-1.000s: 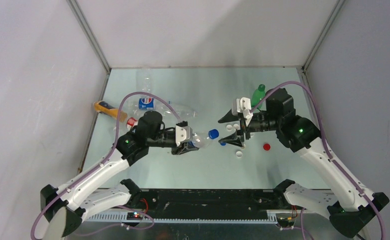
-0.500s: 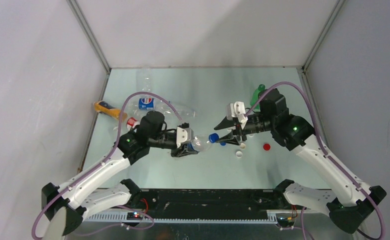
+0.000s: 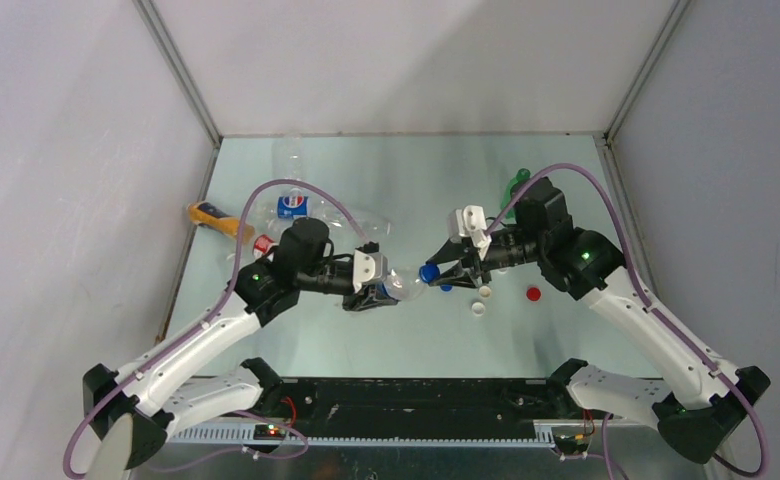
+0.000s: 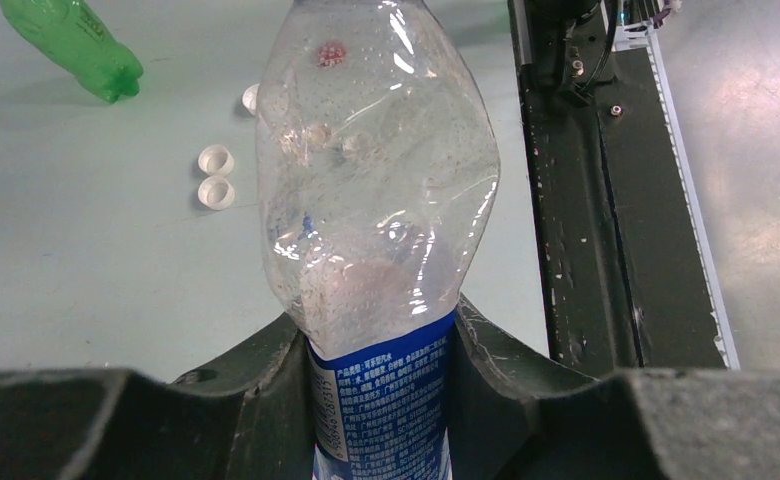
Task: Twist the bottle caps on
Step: Screw the bottle cap onto the plastic bottle.
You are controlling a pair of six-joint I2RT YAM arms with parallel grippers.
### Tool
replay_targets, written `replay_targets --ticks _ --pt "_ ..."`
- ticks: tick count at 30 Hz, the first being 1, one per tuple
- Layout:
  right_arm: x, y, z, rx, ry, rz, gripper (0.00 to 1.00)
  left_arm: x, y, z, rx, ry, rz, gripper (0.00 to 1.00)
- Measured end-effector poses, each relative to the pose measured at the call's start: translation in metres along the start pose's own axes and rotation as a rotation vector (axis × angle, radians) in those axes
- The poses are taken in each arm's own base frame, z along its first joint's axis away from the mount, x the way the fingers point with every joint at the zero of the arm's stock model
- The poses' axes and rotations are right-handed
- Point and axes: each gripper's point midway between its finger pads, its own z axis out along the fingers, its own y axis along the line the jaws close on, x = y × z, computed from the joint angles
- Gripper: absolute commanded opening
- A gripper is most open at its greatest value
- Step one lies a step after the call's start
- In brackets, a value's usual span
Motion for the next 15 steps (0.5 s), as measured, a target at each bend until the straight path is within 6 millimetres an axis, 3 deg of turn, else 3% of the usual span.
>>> replay_targets --ticks 7,10,15 --pt "0.005 -0.006 0.002 0.063 0.043 0.069 0.00 0.004 0.008 0.000 -0.047 0.026 -0.008 0.02" --pt "0.011 -0.017 0.002 0.153 0.075 0.189 0.00 0.006 0.020 -0.001 -0.137 0.056 0.019 0.02" --pt "0.020 -0.037 0.004 0.339 0.085 0.561 0.00 0.013 0.039 -0.002 -0.315 0.095 0.084 0.02"
